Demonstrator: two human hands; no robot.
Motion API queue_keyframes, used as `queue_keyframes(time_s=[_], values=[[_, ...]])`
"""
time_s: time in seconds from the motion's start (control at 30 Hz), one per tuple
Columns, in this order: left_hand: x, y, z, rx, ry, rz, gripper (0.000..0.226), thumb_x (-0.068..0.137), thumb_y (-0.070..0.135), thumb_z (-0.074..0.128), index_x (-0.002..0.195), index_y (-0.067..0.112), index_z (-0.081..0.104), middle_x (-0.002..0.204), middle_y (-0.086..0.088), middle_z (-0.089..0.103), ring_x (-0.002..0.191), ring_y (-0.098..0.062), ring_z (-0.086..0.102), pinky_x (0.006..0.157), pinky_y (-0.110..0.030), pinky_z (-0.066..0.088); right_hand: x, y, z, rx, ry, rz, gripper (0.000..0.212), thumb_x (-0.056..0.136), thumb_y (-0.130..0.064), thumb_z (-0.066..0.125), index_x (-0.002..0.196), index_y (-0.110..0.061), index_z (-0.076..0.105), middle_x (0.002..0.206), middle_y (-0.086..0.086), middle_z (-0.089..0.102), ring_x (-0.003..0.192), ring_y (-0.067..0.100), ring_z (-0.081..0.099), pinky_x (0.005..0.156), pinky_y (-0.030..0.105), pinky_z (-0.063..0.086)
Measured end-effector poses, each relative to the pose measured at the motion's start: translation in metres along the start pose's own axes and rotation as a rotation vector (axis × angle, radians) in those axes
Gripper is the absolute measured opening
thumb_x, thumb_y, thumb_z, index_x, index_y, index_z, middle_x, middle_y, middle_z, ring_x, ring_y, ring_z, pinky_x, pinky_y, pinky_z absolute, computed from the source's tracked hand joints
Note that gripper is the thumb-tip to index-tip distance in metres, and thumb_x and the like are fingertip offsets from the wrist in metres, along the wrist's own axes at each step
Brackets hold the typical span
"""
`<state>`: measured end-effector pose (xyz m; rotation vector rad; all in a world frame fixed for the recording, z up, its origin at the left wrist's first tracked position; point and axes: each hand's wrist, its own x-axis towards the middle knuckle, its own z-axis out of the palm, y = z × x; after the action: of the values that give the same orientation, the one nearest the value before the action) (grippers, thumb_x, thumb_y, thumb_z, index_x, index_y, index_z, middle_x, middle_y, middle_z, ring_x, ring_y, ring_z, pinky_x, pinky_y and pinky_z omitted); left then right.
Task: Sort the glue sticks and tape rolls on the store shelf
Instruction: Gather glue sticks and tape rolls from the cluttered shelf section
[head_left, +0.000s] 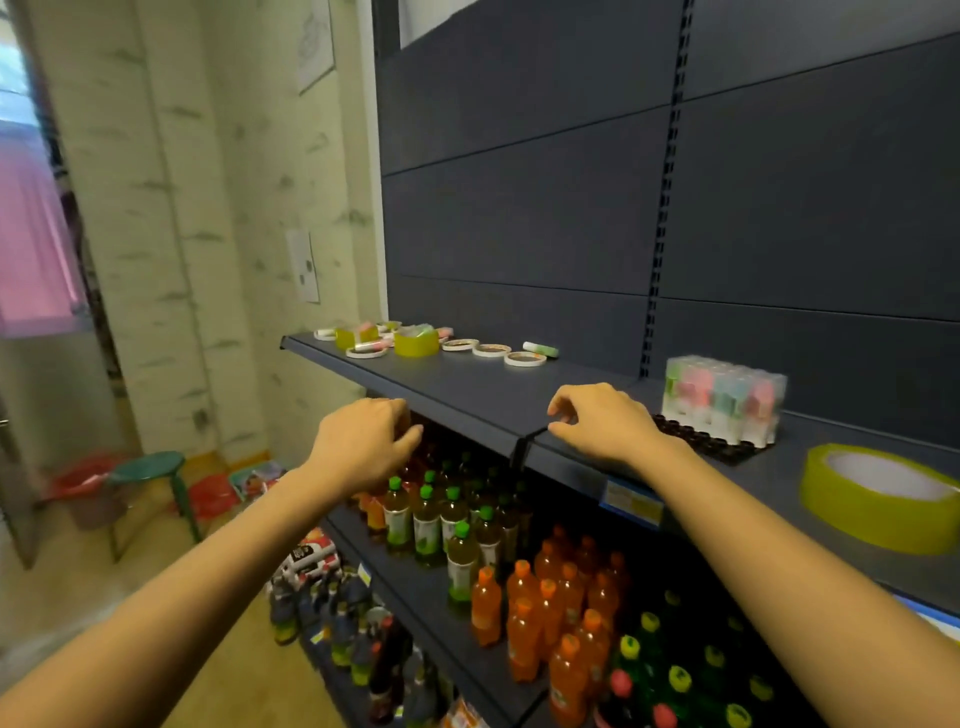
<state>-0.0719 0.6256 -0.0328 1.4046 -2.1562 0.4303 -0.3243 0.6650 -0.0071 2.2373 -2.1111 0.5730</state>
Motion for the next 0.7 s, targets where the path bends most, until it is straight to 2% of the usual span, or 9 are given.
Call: queue_keyframes(time_s=[0.1, 0.23, 0.37, 0.47, 0.7], values=[[0.014, -0.038, 0.011, -0.051, -0.018, 0.003, 0.025, 0.092, 0.043, 0.045, 0.087, 0.021, 0.055, 0.094, 0.000, 0.066, 0.085, -0.019, 0.059, 0.050, -0.025, 0.029, 0.033, -0.019, 0.020, 0.025, 0.018, 0.056, 0.024, 0.092, -0.031, 0.051, 0.114, -0.025, 0.057, 0.119, -0.002, 0.061, 0.110, 0.023, 0.055, 0.085, 0.034, 0.044], [0.032, -0.072, 0.026, -0.070, -0.041, 0.028, 0.029, 0.092, 0.043, 0.044, 0.096, 0.018, 0.059, 0.097, -0.001, 0.066, 0.090, -0.021, 0.061, 0.060, -0.027, 0.039, 0.067, -0.037, 0.040, 0.018, -0.009, 0.127, 0.024, 0.092, -0.031, 0.052, 0.115, -0.026, 0.057, 0.119, -0.001, 0.061, 0.110, 0.023, 0.055, 0.083, 0.032, 0.042], [0.052, -0.094, 0.045, -0.128, -0.035, 0.075, 0.027, 0.092, 0.043, 0.044, 0.098, 0.021, 0.059, 0.097, 0.002, 0.066, 0.088, -0.017, 0.061, 0.052, -0.021, 0.033, 0.101, -0.041, 0.052, 0.017, -0.017, 0.200, 0.024, 0.091, -0.032, 0.052, 0.113, -0.026, 0.058, 0.120, -0.001, 0.061, 0.111, 0.024, 0.055, 0.089, 0.035, 0.044], [0.071, -0.107, 0.062, -0.187, -0.039, 0.086, 0.026, 0.092, 0.042, 0.044, 0.097, 0.021, 0.059, 0.100, 0.001, 0.067, 0.090, -0.018, 0.061, 0.061, -0.025, 0.038, 0.127, -0.039, 0.060, -0.006, -0.033, 0.228, 0.023, 0.092, -0.032, 0.053, 0.113, -0.026, 0.059, 0.120, 0.000, 0.060, 0.111, 0.024, 0.055, 0.090, 0.037, 0.045], [0.132, -0.130, 0.107, -0.206, -0.076, 0.073, 0.029, 0.092, 0.043, 0.044, 0.094, 0.020, 0.061, 0.101, -0.001, 0.067, 0.093, -0.021, 0.061, 0.064, -0.027, 0.038, 0.200, -0.018, 0.069, -0.090, -0.008, 0.309, 0.017, 0.090, -0.031, 0.053, 0.103, -0.025, 0.063, 0.117, 0.001, 0.061, 0.106, 0.025, 0.057, 0.084, 0.035, 0.046]])
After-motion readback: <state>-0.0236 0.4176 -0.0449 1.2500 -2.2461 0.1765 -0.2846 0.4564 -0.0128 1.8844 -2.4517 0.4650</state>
